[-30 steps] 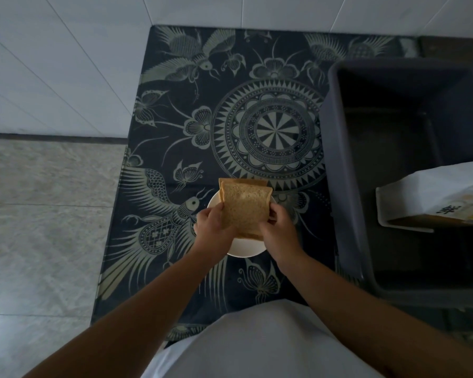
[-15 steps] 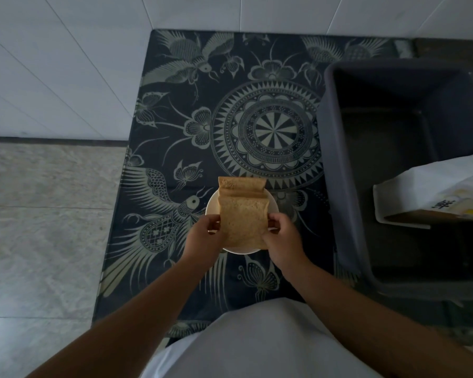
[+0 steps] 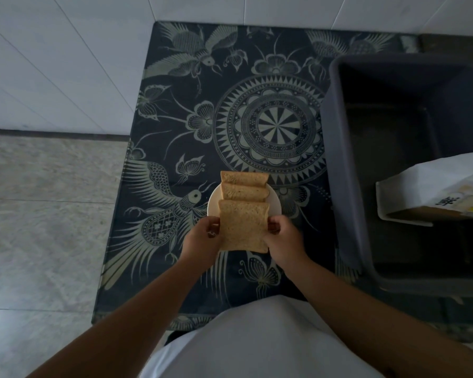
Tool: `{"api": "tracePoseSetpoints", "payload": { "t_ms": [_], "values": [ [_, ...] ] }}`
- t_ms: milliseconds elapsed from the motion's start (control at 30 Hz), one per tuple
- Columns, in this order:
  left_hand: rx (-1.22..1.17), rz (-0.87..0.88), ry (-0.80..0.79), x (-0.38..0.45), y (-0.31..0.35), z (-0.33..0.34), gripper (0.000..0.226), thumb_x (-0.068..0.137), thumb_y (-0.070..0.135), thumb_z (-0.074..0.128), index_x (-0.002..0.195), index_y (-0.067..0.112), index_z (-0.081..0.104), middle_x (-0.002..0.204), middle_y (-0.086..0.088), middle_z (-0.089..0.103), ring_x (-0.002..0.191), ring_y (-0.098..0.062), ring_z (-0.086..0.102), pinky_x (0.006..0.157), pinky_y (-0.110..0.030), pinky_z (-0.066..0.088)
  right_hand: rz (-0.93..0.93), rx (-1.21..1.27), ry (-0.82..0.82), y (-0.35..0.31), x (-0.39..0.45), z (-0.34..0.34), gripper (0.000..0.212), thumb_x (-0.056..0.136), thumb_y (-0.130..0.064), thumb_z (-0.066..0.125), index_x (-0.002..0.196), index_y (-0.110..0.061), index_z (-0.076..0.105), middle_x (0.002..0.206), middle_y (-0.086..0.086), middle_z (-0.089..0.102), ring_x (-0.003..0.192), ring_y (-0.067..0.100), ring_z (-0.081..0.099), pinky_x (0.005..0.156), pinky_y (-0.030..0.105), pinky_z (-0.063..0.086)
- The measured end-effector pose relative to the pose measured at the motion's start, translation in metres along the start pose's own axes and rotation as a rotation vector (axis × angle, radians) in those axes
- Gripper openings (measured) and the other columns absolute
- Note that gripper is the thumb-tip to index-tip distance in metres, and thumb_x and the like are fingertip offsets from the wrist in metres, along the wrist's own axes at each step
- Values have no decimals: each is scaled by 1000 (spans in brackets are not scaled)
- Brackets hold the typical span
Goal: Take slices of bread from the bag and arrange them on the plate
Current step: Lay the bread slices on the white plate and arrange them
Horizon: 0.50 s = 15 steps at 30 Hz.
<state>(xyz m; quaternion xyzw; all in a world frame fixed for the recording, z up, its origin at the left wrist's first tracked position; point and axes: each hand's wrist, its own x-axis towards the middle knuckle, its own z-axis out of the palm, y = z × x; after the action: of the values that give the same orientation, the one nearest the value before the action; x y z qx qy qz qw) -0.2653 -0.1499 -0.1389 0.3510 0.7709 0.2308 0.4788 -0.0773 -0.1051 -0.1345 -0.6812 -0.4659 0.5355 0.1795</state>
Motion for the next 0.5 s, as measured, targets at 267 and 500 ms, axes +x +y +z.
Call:
{"api": "tracePoseSetpoints", "payload": {
  "t_ms": [267,500],
  "values": [
    [44,71,92,7,14,-7,47,92,37,59,135,22,51,118,6,64,98,-9,61,70,-21,47,67,152,-27,-22,24,-12,45,90,-19,64,133,-20,50,117,-7,59,104,9,57,82,25,47],
    [-66,99,-30,2,34,7,35,88,25,56,122,35,54,103,18,64,82,5,63,57,-11,48,56,206,-52,-25,17,-2,34,91,-17,62,124,-25,58,116,-9,65,103,7,63,88,37,55]
  ]
}}
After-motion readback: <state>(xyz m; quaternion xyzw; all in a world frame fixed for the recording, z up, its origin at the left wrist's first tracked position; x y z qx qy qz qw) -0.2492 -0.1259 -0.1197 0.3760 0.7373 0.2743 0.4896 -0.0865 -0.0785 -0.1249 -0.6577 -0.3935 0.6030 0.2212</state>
